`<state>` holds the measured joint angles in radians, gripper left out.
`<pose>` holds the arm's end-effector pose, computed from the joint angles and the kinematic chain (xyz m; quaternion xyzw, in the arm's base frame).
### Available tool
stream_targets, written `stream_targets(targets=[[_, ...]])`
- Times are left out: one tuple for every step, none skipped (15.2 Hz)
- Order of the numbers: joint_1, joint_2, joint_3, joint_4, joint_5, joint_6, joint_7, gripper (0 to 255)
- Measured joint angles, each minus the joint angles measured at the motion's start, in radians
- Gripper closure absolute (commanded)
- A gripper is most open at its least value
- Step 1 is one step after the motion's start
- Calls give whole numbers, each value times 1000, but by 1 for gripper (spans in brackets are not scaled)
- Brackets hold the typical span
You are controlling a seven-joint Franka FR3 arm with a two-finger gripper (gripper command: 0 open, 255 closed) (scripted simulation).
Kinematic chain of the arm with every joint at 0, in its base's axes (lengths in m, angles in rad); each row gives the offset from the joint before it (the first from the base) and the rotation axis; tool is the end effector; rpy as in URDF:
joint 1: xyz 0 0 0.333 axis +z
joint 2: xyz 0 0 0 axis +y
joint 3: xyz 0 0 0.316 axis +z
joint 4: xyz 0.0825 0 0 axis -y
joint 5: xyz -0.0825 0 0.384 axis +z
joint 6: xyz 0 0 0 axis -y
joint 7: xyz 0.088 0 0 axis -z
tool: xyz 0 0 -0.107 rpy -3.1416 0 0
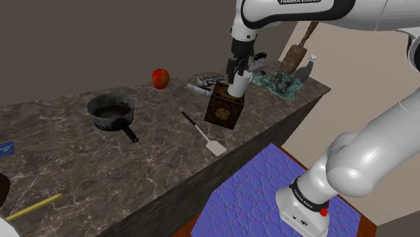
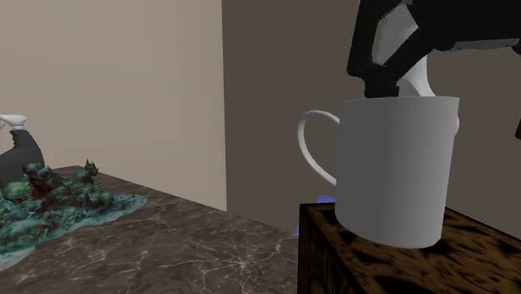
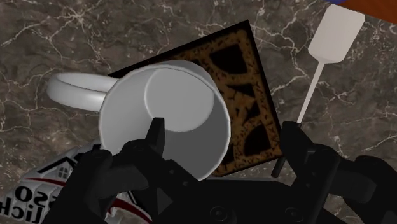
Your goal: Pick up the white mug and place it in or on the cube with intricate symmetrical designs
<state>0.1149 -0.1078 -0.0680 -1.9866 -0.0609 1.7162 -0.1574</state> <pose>0.5083 0.0172 0.4984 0.9904 0.1089 -0.0826 0.0215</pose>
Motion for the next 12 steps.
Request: stream_targets(targets=[[0,0,0,0,0,0,0,0],[1,5,2,21,1,-16,2,0],[1,6,1,50,1,-43,-2,0],[2,12,2,80,2,-68,-1,0],[2,20,3,118,3,-97,-2,0],[3,23,3,134,3,-110,-1,0],[3,22,3,142,3,-120,-2,0],[3,21,3,145,3,-124,-2,0],[3,20,3,146,3,-126,-2,0],[3,20,3,147,3,-127,-2,0],[3,20,3,148,3,-128,-2,0],[3,20,3,148,3,-128,-2,0]])
